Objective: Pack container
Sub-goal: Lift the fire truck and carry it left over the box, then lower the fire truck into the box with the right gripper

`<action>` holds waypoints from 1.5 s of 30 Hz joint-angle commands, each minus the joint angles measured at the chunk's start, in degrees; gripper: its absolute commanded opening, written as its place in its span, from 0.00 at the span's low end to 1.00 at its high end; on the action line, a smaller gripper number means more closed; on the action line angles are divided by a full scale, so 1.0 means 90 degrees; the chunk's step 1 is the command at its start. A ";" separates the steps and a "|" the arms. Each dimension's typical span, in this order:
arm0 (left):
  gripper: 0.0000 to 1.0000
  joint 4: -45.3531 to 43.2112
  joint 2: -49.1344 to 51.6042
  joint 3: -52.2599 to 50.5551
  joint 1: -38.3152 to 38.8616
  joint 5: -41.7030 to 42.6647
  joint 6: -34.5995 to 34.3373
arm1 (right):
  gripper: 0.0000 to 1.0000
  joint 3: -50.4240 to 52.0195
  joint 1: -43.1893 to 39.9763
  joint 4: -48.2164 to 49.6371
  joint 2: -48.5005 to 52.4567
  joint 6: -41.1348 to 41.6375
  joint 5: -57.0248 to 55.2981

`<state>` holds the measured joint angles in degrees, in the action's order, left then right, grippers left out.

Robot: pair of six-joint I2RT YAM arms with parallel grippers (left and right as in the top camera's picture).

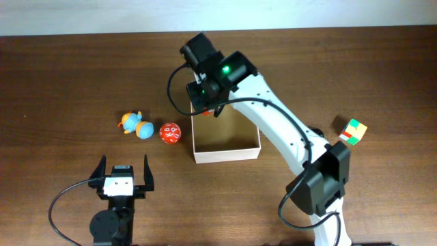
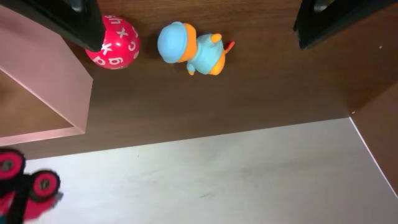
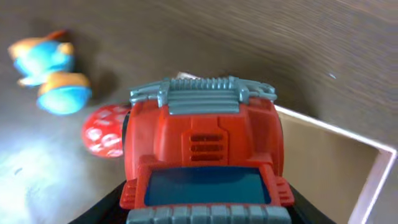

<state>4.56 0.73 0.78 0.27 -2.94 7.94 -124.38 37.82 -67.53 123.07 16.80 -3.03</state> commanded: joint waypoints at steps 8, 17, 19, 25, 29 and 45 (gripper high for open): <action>0.99 0.0005 -0.0049 -0.0029 0.0024 0.0070 0.0083 | 0.53 0.1297 0.0046 0.0945 0.0012 0.1319 -0.0595; 0.99 0.0005 -0.0049 -0.0029 0.0024 0.0070 0.0083 | 0.53 0.1865 0.0053 0.1654 0.0012 0.1817 -0.0192; 0.99 0.0005 -0.0049 -0.0029 0.0024 0.0070 0.0083 | 0.53 0.1984 0.0053 0.1853 0.0012 0.1863 -0.0175; 0.99 0.0005 -0.0049 -0.0027 0.0024 0.0070 0.0083 | 0.53 0.2120 0.0051 0.2089 0.0022 0.1858 -0.0170; 0.99 0.0005 -0.0049 -0.0029 0.0024 0.0070 0.0083 | 0.53 0.2120 0.0051 0.2161 0.0022 0.1855 -0.0168; 0.99 0.0005 -0.0049 -0.0029 0.0024 0.0070 0.0083 | 0.64 0.2120 0.0051 0.2152 0.0022 0.1717 -0.0163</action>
<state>4.56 0.73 0.78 0.27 -2.94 7.94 -105.84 37.98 -48.14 123.07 33.10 -4.62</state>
